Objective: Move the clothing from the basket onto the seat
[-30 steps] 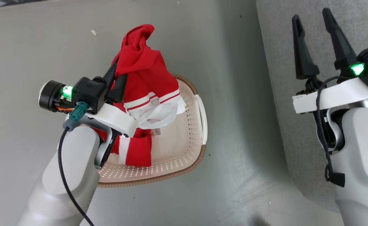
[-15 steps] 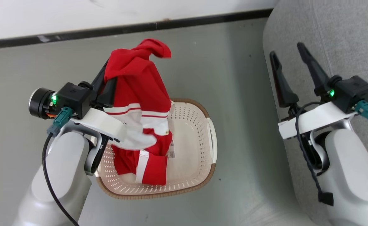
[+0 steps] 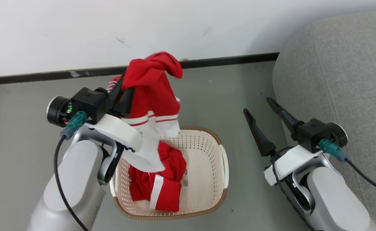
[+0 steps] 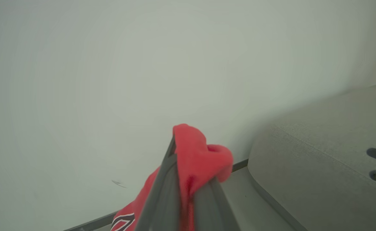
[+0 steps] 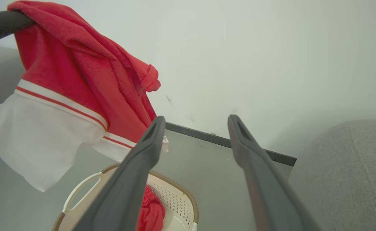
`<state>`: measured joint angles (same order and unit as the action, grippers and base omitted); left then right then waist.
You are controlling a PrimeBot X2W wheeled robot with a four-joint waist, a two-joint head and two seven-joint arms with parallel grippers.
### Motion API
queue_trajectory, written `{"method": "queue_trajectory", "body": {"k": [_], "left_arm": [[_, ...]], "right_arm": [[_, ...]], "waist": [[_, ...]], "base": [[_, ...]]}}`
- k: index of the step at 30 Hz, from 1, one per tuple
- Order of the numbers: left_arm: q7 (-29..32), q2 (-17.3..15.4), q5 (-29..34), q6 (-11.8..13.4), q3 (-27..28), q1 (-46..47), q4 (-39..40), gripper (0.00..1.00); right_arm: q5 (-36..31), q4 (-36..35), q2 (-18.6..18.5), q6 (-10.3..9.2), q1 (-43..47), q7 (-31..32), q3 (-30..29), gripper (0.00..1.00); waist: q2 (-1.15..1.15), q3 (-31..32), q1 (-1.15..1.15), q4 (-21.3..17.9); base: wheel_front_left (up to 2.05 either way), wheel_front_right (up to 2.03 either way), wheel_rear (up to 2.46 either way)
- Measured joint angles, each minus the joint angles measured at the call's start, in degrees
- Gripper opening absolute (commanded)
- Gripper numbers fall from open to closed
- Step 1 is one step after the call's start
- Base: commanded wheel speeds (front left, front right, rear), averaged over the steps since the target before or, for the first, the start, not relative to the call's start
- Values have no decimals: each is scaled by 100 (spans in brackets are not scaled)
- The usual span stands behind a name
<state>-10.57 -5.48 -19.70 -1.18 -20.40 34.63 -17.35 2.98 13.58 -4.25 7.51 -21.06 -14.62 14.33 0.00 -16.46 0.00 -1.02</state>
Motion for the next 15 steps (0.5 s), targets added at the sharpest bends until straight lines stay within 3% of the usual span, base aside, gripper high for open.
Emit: {"method": "queue_trajectory", "body": {"k": [15], "left_arm": [[616,316,-253,-259,-748,1,24,0]], "right_arm": [[214,238,-403,1,106,0,740,100]], "waist": [[0,840,0,100]], "base": [[0,0,0]]}}
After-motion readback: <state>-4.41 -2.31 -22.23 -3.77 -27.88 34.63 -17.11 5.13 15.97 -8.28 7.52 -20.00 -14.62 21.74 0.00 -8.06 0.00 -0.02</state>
